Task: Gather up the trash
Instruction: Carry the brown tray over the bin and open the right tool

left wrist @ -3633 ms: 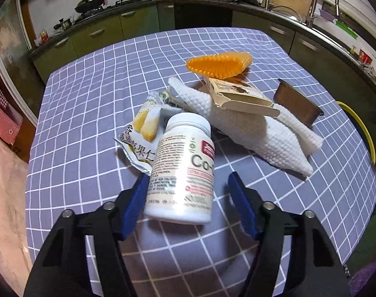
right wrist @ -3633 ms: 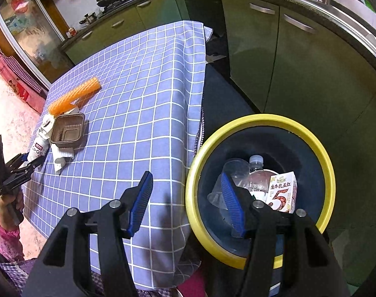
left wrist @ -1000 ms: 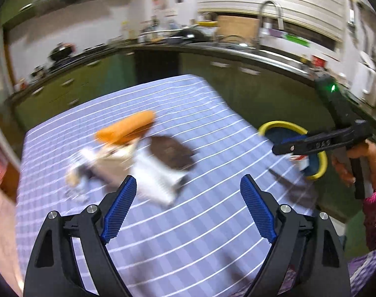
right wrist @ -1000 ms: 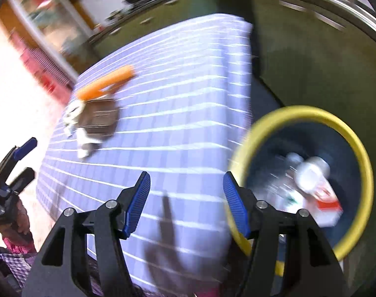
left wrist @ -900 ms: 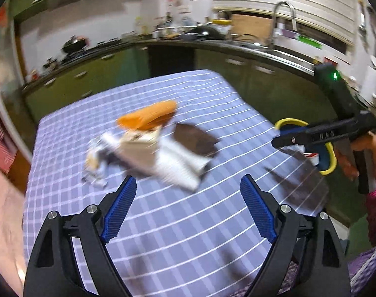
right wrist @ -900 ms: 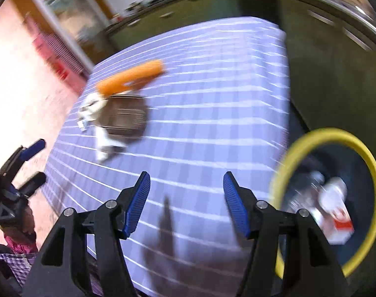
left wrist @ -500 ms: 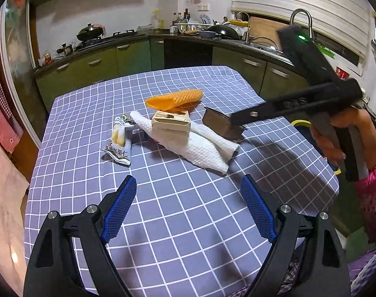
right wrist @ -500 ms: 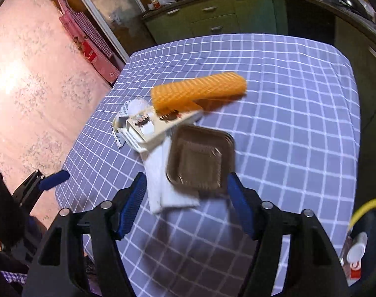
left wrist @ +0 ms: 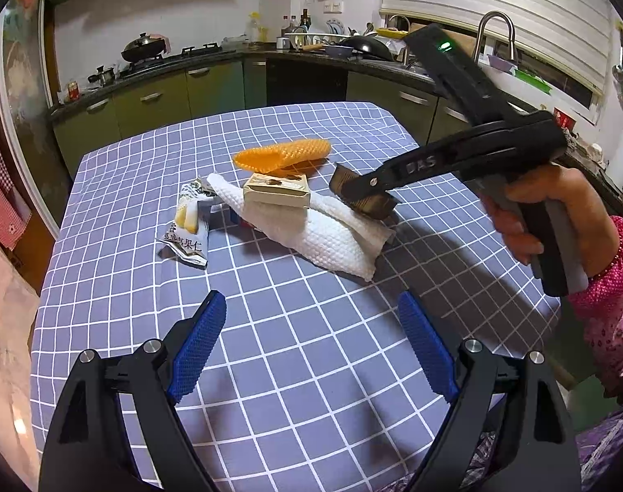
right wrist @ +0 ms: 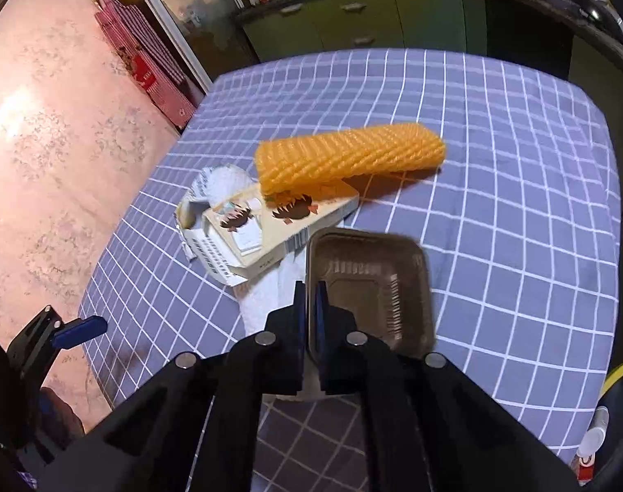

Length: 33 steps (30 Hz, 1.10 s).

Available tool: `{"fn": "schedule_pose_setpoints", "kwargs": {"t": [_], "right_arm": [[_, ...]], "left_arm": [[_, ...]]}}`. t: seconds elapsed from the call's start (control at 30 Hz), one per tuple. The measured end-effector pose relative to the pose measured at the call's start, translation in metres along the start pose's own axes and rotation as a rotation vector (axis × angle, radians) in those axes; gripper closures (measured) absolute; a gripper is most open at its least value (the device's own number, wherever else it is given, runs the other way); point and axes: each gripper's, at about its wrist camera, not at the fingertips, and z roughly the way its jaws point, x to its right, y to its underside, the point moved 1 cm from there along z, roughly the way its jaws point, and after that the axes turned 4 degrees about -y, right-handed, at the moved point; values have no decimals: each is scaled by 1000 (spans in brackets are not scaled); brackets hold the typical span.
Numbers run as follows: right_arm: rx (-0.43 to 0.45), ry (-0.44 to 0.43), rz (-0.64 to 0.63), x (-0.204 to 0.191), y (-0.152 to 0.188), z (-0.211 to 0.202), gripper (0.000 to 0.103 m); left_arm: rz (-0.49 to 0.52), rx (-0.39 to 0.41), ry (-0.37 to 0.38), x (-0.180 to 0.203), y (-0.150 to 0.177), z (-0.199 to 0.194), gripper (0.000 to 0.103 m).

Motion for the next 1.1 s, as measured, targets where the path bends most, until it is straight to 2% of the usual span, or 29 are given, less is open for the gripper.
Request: {"fn": "schedule_pose_setpoints", "kwargs": {"t": [0.13,0.27,0.4,0.53,0.67,0.8,0.83,0.87,0.9,1.1], "right_arm": [[66,30,-32,-5,9,-31,99],[119,99,-30,7,28,-67,99],[151,242,58,50,61,-100,99],[138,384,186,104,103,-127,99],[111,511,297,152,139,-141,99],[72,593,362,187,162,-144,98],[68,616,375,192,165,-144,92],[69,627,386,196,167,-144,85],[78,623,394,196,168,-145,72],[119,561,385,187,164,-145,70]], "left_arm": [[-2,-3,3,0,0,1,18],[2,-1,10,2,0,2,18],[13,3,22,6,-1,4,18],[33,-2,35,13,-2,8,17],[51,-8,46,22,-4,13,17],[73,-11,59,32,-7,15,17],[79,-12,61,35,-8,16,17],[84,-13,61,36,-9,16,17],[90,-13,62,39,-10,17,17],[117,-1,58,44,-15,17,16]]}}
